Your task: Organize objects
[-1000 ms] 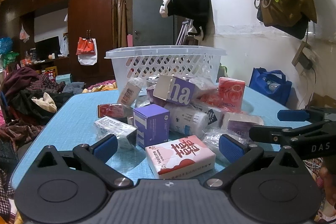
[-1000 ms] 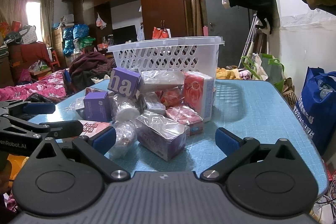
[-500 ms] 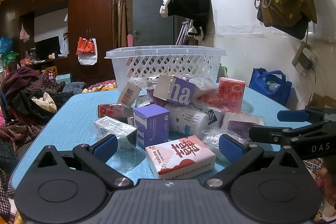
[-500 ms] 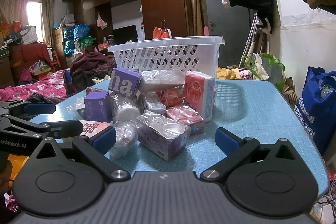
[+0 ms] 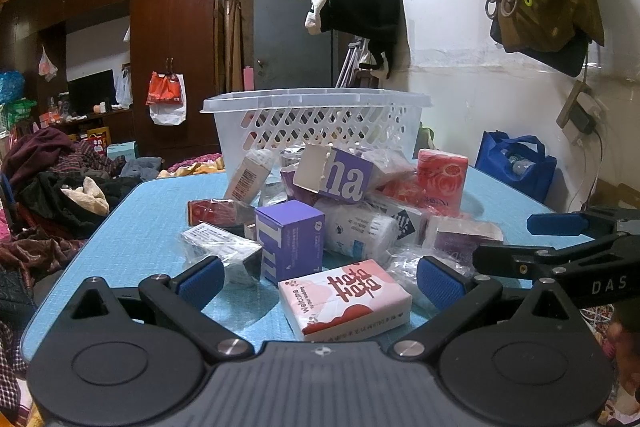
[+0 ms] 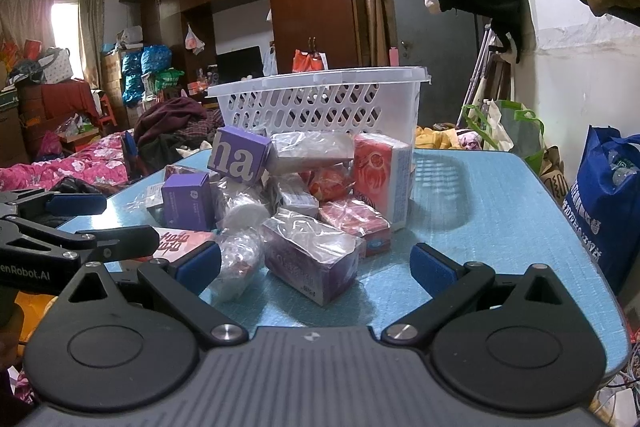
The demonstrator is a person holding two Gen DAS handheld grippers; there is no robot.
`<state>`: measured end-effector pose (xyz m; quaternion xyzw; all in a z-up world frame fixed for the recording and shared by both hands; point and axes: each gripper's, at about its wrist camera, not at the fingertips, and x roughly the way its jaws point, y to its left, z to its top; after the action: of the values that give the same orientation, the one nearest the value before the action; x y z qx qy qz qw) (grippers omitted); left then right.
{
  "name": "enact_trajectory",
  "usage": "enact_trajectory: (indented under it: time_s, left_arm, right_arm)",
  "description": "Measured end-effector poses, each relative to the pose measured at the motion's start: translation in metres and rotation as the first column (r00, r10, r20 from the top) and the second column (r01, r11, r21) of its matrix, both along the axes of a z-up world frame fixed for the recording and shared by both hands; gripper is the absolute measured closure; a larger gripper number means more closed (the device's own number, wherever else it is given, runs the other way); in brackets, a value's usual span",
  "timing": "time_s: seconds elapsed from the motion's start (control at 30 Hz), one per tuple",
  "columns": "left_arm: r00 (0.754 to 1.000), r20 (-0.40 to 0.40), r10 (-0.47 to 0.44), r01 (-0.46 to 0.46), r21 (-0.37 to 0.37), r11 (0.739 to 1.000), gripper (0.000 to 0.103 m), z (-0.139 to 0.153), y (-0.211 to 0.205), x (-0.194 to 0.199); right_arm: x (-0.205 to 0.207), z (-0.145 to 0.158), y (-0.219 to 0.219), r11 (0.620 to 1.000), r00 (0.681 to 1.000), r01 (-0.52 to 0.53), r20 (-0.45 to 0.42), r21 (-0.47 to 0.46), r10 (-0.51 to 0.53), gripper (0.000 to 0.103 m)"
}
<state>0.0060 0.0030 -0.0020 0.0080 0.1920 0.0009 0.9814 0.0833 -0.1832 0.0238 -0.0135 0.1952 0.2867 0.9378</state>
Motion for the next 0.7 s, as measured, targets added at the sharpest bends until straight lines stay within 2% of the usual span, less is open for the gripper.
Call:
enact_trajectory:
  time_s: [0.17, 0.3, 0.4, 0.47, 0.57, 0.7]
  left_arm:
    - [0.999, 0.051, 0.000, 0.000, -0.001, 1.000, 0.000, 0.001, 0.001, -0.003]
    - [0.997, 0.049, -0.061, 0.063, -0.043, 0.997, 0.000, 0.004, 0.005, 0.003]
    - [0.997, 0.070, -0.021, 0.016, 0.073, 0.997, 0.000, -0.002, -0.007, 0.003]
    - [0.995, 0.095, -0.011, 0.001, 0.102, 0.995, 0.000, -0.004, -0.009, 0.000]
    - [0.992, 0.123, -0.037, 0.031, 0.058, 0.998, 0.000, -0.001, 0.000, -0.006]
    - [0.987, 0.155, -0.036, 0.031, 0.040, 0.999, 0.000, -0.001, 0.012, -0.014]
  right_arm:
    - [0.000, 0.000, 0.000, 1.000, 1.000, 0.004, 0.003, -0.004, -0.004, 0.000]
    - [0.002, 0.001, -0.001, 1.000, 1.000, 0.014, 0.009, -0.006, -0.014, 0.000]
    - [0.003, 0.001, -0.002, 1.000, 1.000, 0.016, 0.007, -0.006, -0.016, 0.000]
    - [0.003, 0.001, -0.002, 1.000, 1.000, 0.014, 0.006, -0.008, -0.014, 0.000]
    - [0.004, 0.001, -0.001, 1.000, 1.000, 0.003, 0.005, -0.007, -0.003, 0.000]
    - [0.005, 0.001, -0.007, 0.999, 0.999, -0.032, 0.011, 0.027, 0.032, 0.000]
